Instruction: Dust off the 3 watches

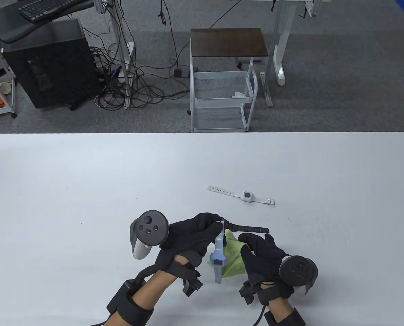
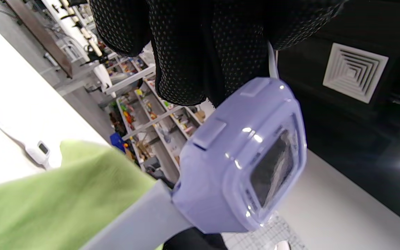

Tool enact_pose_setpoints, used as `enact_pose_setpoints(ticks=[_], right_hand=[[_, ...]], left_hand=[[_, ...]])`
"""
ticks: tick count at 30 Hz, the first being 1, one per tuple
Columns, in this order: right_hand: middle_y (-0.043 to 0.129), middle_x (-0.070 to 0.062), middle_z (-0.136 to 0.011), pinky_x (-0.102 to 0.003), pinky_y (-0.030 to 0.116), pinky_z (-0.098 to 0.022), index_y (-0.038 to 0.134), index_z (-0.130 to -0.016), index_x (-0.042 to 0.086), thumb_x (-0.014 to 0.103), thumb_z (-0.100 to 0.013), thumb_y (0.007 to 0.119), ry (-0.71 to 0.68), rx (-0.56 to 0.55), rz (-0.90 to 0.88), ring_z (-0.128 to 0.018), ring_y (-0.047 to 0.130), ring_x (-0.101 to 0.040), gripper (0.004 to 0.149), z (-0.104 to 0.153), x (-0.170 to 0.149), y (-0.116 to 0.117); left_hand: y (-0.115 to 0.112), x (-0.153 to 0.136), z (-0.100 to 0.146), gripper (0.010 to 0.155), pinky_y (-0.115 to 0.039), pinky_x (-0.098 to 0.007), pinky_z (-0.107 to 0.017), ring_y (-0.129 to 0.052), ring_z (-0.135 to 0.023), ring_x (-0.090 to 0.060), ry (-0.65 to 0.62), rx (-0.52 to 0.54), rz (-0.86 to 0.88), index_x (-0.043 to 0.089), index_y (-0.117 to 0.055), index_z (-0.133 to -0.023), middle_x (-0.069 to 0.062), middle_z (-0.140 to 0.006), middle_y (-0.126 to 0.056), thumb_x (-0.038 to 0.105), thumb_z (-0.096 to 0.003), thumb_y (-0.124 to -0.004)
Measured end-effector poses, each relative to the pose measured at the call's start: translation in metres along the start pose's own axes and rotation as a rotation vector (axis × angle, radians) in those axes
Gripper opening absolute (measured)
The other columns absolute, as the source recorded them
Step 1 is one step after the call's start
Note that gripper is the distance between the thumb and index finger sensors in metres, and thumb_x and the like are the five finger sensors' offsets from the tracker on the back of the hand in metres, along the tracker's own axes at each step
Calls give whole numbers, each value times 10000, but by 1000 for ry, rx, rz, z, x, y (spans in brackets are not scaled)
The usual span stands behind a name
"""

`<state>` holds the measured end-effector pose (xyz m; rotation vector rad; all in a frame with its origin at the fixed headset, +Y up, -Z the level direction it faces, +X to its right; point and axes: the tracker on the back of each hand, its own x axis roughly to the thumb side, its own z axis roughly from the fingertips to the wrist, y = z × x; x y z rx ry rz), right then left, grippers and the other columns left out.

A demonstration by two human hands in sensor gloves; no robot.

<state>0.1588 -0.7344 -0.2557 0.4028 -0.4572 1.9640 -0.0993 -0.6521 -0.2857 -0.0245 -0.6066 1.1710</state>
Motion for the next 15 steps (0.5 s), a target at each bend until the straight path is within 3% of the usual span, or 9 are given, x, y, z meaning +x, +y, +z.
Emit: enact_pose_setpoints(ticks=[8, 11, 15], right_hand=[[835, -269, -855, -804, 384, -487, 863, -715, 143, 457, -451, 781, 138, 175, -597, -662, 895, -487, 419, 10, -5, 37], [824, -267, -869, -790, 417, -495, 836, -749, 152, 483, -452, 770, 157, 207, -738, -674, 904, -476, 449, 12, -6, 47], [783, -298, -873, -800, 379, -503, 781, -782, 150, 422, -432, 798, 189, 269, -856, -714, 901, -469, 444, 13, -3, 52]], left_hand=[[6, -9, 2, 433, -761, -418, -656, -1020, -753, -107, 17, 79, -26, 186, -747, -890, 112, -635, -1007, 498, -594, -700], [9, -9, 4, 433, -762, -415, -658, -1018, -754, -104, 17, 104, -22, 180, -744, -890, 106, -634, -1006, 494, -595, -698], [10, -10, 5, 434, -759, -415, -661, -1015, -759, -101, 17, 125, -24, 180, -736, -894, 109, -634, -1003, 492, -596, -694]])
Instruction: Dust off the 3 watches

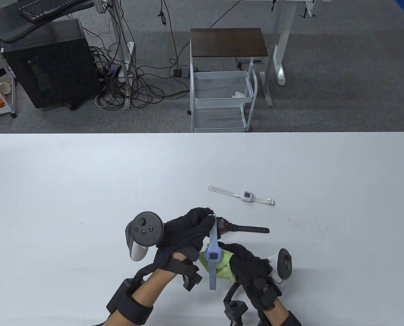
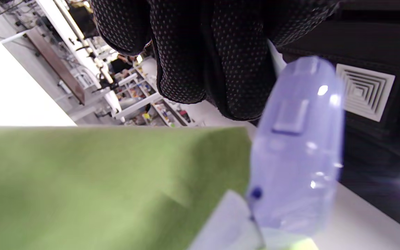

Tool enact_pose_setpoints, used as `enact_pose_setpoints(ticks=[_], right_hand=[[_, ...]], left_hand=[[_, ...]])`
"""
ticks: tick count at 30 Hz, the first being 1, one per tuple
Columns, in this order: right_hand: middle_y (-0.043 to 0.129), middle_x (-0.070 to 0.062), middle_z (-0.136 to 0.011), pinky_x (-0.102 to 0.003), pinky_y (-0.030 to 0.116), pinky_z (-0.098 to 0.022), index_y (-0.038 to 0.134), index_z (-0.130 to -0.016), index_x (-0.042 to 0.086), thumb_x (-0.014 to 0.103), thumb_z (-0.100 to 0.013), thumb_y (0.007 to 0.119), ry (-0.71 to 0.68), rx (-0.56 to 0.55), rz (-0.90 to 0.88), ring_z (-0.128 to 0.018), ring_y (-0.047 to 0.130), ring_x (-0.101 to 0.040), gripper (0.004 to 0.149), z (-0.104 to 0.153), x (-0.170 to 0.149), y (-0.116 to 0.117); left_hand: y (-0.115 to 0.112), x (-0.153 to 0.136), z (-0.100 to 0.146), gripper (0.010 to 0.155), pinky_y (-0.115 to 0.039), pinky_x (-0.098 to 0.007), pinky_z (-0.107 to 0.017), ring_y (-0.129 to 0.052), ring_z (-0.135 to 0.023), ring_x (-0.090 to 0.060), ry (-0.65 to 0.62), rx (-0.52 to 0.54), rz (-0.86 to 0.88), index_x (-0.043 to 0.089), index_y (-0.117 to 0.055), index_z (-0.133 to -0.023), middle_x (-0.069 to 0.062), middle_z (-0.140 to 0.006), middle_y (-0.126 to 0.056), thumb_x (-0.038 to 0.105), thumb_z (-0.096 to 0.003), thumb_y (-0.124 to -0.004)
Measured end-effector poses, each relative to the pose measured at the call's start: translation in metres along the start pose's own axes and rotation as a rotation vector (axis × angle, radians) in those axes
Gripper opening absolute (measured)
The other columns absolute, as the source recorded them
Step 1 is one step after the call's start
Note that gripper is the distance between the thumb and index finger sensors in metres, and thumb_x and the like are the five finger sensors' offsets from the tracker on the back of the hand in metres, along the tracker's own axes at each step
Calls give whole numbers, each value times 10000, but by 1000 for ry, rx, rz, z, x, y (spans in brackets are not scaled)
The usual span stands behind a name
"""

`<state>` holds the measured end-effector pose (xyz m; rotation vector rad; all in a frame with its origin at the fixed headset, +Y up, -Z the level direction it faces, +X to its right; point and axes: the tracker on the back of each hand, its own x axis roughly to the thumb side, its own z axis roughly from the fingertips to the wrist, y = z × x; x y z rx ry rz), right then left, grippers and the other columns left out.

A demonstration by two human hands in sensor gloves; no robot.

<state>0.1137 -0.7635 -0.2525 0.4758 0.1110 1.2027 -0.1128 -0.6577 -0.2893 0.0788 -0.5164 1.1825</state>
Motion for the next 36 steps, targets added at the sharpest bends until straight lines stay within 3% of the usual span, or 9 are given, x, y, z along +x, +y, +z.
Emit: enact_pose_setpoints(ticks=[5, 10, 17, 26, 30, 36], right_hand=[[834, -231, -847, -791, 385, -518, 730, -811, 152, 408, -395, 865, 30, 28, 13, -687, 954, -393, 507, 0, 0, 4], [855, -152, -827, -790, 383, -516, 571, -971, 71, 464, -381, 882, 58, 66, 19, -619, 938, -336, 774, 1, -6, 8], [753, -208, -871, -803, 334, -508, 700, -960, 148, 528, -394, 863, 100, 140, 20, -638, 798, -391, 700, 2, -11, 13], [589, -292, -994, -845, 241, -474, 670, -969, 100, 584, -429, 812, 102, 241, -27, -790, 675, -502, 739, 3, -14, 18], [680, -258, -989, -856, 235, -467, 679, -962, 87, 574, -427, 825, 115, 246, -12, -804, 734, -512, 738, 3, -15, 18], [891, -187, -857, -835, 293, -480, 834, -854, 122, 479, -410, 845, 79, 99, 59, -727, 866, -440, 570, 4, -13, 14]], left_hand=[[-5, 0, 1, 435, -758, -413, -662, -1013, -761, -97, -5, 3, -8, 172, -730, -895, 113, -634, -1000, 487, -596, -691], [-11, 2, 3, 436, -755, -414, -667, -1011, -766, -98, -20, 9, -23, 169, -722, -898, 112, -637, -998, 484, -599, -688], [-13, 3, 5, 437, -740, -417, -683, -995, -791, -100, -29, 32, -51, 166, -713, -902, 115, -646, -994, 479, -598, -684], [-14, 8, 8, 437, -731, -426, -690, -988, -804, -98, -58, 61, -175, 166, -709, -903, 114, -649, -993, 479, -600, -681], [-15, 8, 9, 436, -729, -428, -691, -986, -807, -98, -67, 69, -215, 167, -710, -903, 115, -649, -993, 480, -600, -680], [-19, 10, 10, 436, -731, -424, -695, -985, -810, -88, -89, 78, -231, 177, -703, -905, 123, -654, -990, 486, -601, -673]])
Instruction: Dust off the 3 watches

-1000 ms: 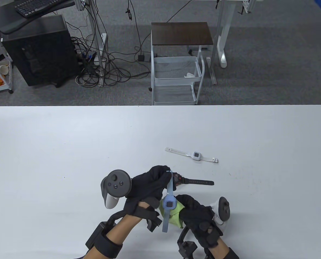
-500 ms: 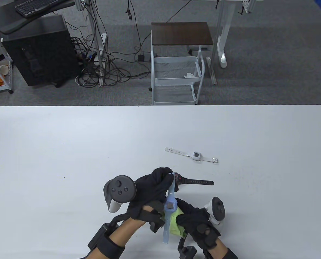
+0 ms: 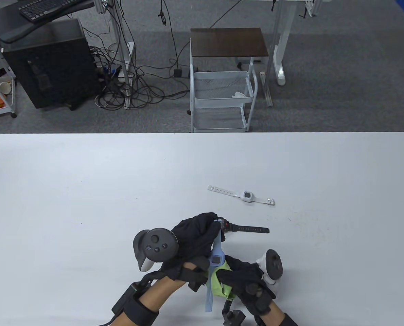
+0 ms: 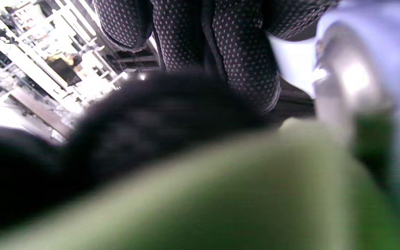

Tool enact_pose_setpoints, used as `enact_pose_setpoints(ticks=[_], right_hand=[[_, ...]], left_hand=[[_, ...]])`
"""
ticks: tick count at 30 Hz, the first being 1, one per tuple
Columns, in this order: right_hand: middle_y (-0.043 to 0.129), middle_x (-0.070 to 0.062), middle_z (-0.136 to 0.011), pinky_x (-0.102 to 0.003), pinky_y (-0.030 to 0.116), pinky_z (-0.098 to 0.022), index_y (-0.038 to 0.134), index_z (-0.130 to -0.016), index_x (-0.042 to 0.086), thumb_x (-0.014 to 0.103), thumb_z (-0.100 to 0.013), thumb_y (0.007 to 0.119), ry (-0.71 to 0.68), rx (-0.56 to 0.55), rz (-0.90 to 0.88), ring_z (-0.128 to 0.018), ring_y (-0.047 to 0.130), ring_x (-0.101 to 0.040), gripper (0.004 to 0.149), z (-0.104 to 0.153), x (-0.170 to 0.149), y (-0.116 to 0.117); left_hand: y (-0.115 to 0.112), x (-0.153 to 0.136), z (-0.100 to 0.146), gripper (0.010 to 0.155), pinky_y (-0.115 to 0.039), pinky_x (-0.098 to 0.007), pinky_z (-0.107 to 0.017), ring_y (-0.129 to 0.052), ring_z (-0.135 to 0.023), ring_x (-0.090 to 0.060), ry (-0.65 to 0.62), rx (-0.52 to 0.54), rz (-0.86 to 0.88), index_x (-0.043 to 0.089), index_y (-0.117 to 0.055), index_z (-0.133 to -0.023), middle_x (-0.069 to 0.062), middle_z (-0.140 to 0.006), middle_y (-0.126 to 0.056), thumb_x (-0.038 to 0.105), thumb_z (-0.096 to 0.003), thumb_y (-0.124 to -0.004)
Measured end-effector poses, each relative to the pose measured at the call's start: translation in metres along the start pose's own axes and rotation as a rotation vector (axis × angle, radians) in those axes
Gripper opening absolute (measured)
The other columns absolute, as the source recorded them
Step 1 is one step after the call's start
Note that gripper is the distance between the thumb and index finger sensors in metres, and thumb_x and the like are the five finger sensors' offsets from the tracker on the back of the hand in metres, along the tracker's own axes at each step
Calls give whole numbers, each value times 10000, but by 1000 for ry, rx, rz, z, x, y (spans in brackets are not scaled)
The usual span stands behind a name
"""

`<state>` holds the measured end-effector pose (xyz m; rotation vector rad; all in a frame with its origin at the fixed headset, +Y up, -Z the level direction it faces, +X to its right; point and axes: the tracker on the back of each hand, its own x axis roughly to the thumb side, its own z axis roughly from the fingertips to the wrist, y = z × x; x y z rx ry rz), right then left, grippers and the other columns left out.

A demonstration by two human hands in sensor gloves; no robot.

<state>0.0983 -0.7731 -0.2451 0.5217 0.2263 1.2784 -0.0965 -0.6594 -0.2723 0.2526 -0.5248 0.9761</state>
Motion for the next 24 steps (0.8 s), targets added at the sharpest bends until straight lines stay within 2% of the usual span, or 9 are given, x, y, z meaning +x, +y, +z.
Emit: enact_pose_setpoints(ticks=[6, 11, 16, 18, 19, 24], right_hand=[[925, -183, -813, -833, 296, -481, 849, -791, 117, 430, -400, 839, -41, -35, 0, -708, 900, -425, 501, -1, 1, -2], [1013, -126, -635, -782, 399, -518, 814, -776, 79, 389, -378, 843, -47, -82, 49, -535, 1026, -309, 506, -1, 5, -6], [983, -124, -596, -761, 432, -525, 779, -853, 103, 334, -380, 840, -43, -106, 74, -474, 978, -304, 529, 0, 6, -12], [983, -116, -586, -763, 426, -526, 689, -943, 147, 328, -391, 833, -43, -80, 68, -458, 964, -304, 598, 0, 7, -12], [986, -120, -564, -760, 432, -526, 699, -941, 159, 331, -392, 835, -53, -91, 75, -434, 961, -303, 591, 0, 8, -12], [1016, -89, -450, -740, 488, -511, 867, -804, 130, 388, -389, 849, -55, -109, 145, -327, 973, -268, 488, 2, 8, -16]], left_hand=[[-1, -3, 0, 436, -727, -431, -695, -980, -815, -97, 13, -1, 77, 176, -696, -910, 123, -665, -985, 484, -603, -667], [-1, -7, -1, 436, -724, -436, -695, -977, -819, -101, 30, -14, 156, 177, -692, -913, 120, -672, -982, 483, -604, -664], [-1, -7, -2, 435, -721, -438, -697, -973, -823, -103, 30, -22, 174, 181, -688, -916, 122, -680, -978, 484, -605, -660], [-1, -8, -2, 436, -720, -439, -697, -971, -825, -104, 35, -26, 186, 181, -687, -917, 121, -681, -977, 484, -605, -659], [-1, -8, -2, 436, -720, -440, -696, -972, -824, -106, 39, -26, 201, 181, -687, -918, 121, -680, -977, 485, -605, -658], [-1, -9, -2, 436, -720, -441, -696, -973, -823, -107, 46, -33, 222, 183, -686, -919, 122, -682, -976, 485, -606, -658]])
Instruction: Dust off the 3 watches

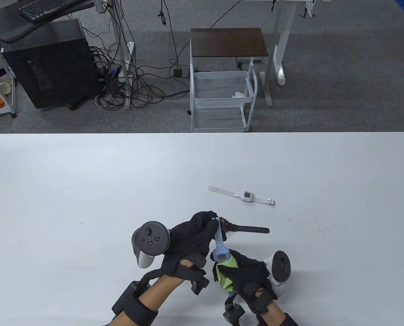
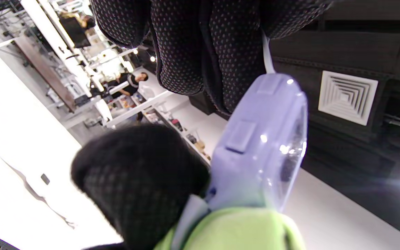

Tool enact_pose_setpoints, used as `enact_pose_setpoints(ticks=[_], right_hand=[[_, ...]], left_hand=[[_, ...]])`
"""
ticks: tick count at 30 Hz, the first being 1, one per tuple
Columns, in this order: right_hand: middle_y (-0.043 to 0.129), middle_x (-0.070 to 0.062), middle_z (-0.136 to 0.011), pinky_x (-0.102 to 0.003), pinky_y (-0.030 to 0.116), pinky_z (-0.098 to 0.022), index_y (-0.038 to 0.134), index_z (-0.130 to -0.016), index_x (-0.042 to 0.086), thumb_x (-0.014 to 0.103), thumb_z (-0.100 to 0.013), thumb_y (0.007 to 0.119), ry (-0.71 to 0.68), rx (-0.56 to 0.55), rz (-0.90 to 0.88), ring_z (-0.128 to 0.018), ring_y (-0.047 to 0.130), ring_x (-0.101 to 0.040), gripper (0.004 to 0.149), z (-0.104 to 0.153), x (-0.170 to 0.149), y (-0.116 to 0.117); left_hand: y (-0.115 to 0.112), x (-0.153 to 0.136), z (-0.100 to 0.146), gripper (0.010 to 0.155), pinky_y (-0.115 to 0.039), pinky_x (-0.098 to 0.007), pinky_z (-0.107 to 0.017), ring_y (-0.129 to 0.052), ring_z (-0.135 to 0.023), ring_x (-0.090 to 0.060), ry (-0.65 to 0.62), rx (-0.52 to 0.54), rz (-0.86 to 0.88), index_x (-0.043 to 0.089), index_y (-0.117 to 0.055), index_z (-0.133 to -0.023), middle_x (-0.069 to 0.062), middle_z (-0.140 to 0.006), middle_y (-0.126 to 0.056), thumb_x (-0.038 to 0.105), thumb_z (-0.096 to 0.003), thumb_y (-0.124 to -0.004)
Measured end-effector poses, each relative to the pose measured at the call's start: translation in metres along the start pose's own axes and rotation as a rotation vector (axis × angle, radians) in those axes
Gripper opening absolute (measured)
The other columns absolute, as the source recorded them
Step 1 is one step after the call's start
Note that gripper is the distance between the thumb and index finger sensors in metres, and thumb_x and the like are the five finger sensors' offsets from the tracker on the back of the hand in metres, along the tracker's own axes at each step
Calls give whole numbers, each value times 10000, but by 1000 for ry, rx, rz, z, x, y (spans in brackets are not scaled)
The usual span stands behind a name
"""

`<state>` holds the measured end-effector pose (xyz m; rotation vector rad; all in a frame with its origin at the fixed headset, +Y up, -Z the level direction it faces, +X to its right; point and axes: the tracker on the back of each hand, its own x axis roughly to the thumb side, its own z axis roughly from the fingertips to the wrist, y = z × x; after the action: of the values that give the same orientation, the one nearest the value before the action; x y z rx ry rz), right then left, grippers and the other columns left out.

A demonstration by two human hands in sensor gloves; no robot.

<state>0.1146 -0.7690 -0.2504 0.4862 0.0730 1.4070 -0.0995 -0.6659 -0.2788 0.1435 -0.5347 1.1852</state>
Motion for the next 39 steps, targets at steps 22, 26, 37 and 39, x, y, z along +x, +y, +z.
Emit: enact_pose_setpoints(ticks=[22, 26, 37, 39], right_hand=[[1054, -74, -474, -760, 455, -496, 915, -744, 131, 412, -380, 872, 42, -43, 98, -375, 1007, -296, 462, 1, -4, -9], [1051, -64, -426, -757, 465, -493, 932, -702, 113, 439, -387, 868, 49, -44, 101, -336, 1001, -287, 458, 0, -5, -10], [1046, -118, -616, -786, 404, -500, 910, -741, 134, 368, -371, 878, 32, -22, 134, -523, 1002, -364, 439, -1, -3, -7], [1034, -126, -645, -789, 396, -502, 896, -757, 138, 339, -365, 879, 24, -34, 135, -548, 995, -370, 440, -1, -3, -7]], left_hand=[[7, -3, -2, 436, -716, -447, -696, -962, -836, -118, 10, 10, 54, 191, -681, -925, 119, -702, -968, 489, -607, -657], [8, -3, -2, 436, -718, -446, -695, -962, -836, -120, 9, 7, 66, 191, -680, -925, 118, -705, -967, 489, -609, -654], [11, -3, -2, 435, -717, -448, -695, -959, -839, -121, 6, 24, 69, 199, -675, -929, 121, -711, -964, 493, -609, -652], [12, -3, -2, 435, -716, -448, -695, -959, -839, -123, 6, 29, 74, 198, -675, -929, 120, -713, -963, 493, -610, -652]])
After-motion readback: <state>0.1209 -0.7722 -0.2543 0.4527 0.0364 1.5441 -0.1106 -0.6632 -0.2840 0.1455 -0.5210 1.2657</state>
